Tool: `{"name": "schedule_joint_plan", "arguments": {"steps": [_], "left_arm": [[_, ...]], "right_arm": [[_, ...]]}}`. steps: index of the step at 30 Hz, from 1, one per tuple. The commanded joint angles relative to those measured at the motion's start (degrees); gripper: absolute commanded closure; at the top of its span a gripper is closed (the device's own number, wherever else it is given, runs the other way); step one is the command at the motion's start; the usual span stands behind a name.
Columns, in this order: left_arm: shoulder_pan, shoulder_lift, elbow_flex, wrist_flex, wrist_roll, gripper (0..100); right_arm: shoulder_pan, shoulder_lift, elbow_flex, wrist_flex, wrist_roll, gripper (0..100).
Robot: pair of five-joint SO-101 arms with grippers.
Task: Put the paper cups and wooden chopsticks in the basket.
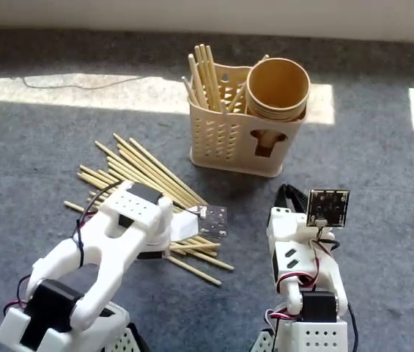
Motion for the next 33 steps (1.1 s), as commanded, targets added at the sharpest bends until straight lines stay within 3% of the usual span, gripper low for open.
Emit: {"name": "schedule_joint_plan", "arguments": {"steps": [1, 9, 15, 27, 33], "left_arm": [[-2.2, -6.5, -1.7, 4.6, 0.6, 96], [-2.2, -24.6, -1.7, 11.6, 2.0, 96], [-2.2, -33.3, -7.3, 11.5, 12.5, 96], [-1.9, -33.5, -30.5, 10.9, 33.9, 96], [-1.8, -33.5, -36.8, -1.5, 46.7, 99]], "right_arm": [[0.5, -0.7, 5.8, -2.1, 0.8, 96.8], [0.5, -0.7, 5.8, -2.1, 0.8, 96.8], [0.5, -0.7, 5.8, -2.1, 0.8, 96.8], [1.7, -0.7, 5.8, -2.1, 0.8, 99.3], [1.7, -0.7, 5.8, -2.1, 0.8, 99.3]]}}
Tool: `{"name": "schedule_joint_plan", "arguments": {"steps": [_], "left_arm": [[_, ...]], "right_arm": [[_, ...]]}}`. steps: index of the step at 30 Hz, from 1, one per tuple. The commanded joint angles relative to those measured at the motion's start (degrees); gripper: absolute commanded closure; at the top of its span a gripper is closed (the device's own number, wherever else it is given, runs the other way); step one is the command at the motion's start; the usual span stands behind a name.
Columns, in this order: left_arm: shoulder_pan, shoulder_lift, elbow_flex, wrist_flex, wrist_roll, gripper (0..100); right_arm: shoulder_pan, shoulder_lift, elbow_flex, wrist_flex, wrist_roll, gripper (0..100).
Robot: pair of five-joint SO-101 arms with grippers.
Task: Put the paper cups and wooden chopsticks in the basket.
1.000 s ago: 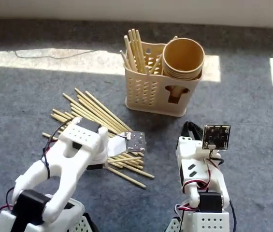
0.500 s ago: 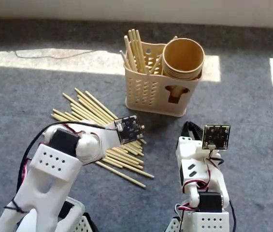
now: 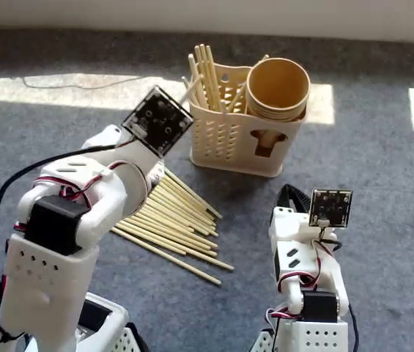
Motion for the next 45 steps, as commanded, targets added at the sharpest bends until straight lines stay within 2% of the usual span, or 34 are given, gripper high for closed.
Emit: {"name": "schedule_joint_plan", "arguments": {"steps": [1, 13, 25, 32, 40, 43, 45], "left_arm": [[0.0, -1.2, -3.8, -9.6, 7.8, 99], [0.3, -0.4, -3.6, -33.9, 21.7, 99], [5.2, 12.7, -4.2, -49.5, 22.6, 99], [5.2, 19.0, -4.2, -54.6, 22.4, 99], [4.5, 25.0, -3.9, -56.9, 22.6, 99], [4.1, 25.9, -3.6, -56.6, 23.4, 94], [3.4, 26.1, -3.5, -56.1, 27.0, 89]], "right_arm": [[0.6, -0.7, 5.8, -2.1, 0.8, 99.3], [0.6, -0.7, 5.8, -2.1, 0.8, 99.3], [0.3, -0.7, 5.8, -2.2, 0.8, 99.3], [0.3, -0.7, 5.8, -2.2, 0.8, 99.3], [0.2, -0.7, 5.8, -2.2, 0.8, 99.3], [0.2, -0.7, 5.8, -2.2, 0.8, 99.3], [0.2, -0.7, 5.8, -2.2, 0.8, 99.3]]}}
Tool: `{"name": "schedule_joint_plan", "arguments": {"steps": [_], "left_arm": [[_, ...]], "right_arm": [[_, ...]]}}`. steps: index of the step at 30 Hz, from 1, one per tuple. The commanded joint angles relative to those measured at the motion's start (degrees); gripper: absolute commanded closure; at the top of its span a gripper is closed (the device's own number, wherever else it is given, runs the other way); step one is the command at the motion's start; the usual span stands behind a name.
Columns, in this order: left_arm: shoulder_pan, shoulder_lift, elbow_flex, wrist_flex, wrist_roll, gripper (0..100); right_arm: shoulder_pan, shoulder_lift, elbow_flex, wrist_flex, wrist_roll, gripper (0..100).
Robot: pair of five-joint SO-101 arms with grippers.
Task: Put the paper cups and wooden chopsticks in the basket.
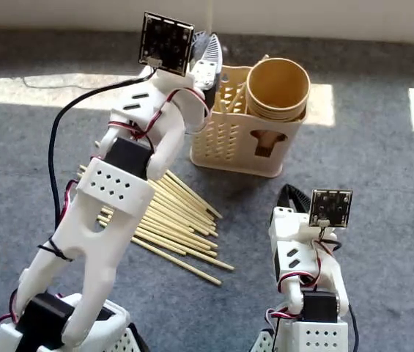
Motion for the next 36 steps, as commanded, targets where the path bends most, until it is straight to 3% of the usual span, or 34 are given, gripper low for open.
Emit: {"name": "schedule_joint_plan", "arguments": {"steps": [1, 10, 22, 29, 36], "left_arm": [[-1.5, -0.3, -1.9, 0.6, 5.1, 87], [-3.0, -2.8, -3.4, 12.1, 5.2, 85], [-3.6, -17.5, -2.9, 33.6, -7.4, 85], [-3.6, -19.1, -3.0, 45.5, -16.9, 95], [-3.2, -19.1, -2.9, 59.8, -26.5, 93]], "right_arm": [[0.2, -0.7, 5.8, -2.2, 0.8, 99.3], [0.2, -0.7, 5.8, -2.2, 0.8, 99.3], [0.5, -0.7, 5.8, -2.2, 0.8, 99.3], [0.5, -0.7, 5.8, -2.2, 0.8, 99.3], [0.6, -0.7, 5.8, -2.2, 0.8, 99.3]]}}
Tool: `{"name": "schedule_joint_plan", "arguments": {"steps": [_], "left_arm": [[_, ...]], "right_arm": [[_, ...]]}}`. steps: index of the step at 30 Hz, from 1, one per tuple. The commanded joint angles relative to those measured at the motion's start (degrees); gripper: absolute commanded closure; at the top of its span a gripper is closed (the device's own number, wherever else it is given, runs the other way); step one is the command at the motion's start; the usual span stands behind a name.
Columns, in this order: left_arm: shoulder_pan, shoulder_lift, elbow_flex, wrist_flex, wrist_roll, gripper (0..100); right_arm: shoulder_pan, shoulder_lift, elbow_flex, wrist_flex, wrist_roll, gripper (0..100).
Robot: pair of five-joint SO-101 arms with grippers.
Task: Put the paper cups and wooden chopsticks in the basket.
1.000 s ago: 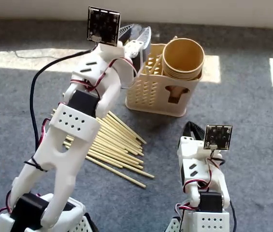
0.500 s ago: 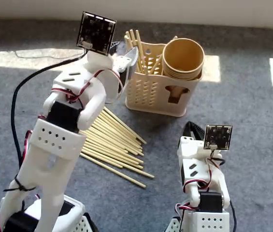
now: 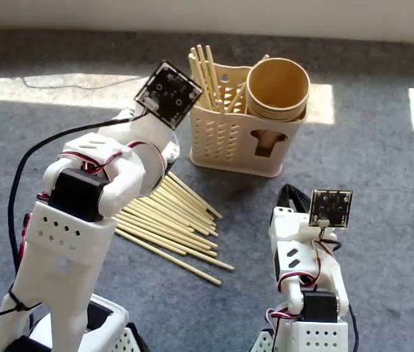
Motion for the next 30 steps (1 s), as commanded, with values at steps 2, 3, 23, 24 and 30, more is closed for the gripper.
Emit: {"name": "schedule_joint_plan", "arguments": {"steps": [2, 3, 23, 24, 30], "left_arm": [[0.0, -1.8, -2.1, 8.5, -7.9, 93], [0.0, -1.9, -1.4, 9.8, -10.8, 93], [16.4, -1.7, 31.0, 9.9, -29.2, 85], [16.4, -1.7, 32.5, 8.8, -30.3, 85], [16.0, -1.6, 39.0, 1.0, -34.0, 85]], "right_arm": [[0.6, -0.7, 5.8, -2.2, 1.0, 99.3], [0.8, -0.7, 5.7, -2.2, 1.1, 99.3], [5.1, -0.7, 5.6, -2.4, 1.1, 99.3], [5.1, -0.7, 5.6, -2.4, 1.1, 99.3], [5.1, -0.7, 5.6, -2.4, 1.1, 99.3]]}}
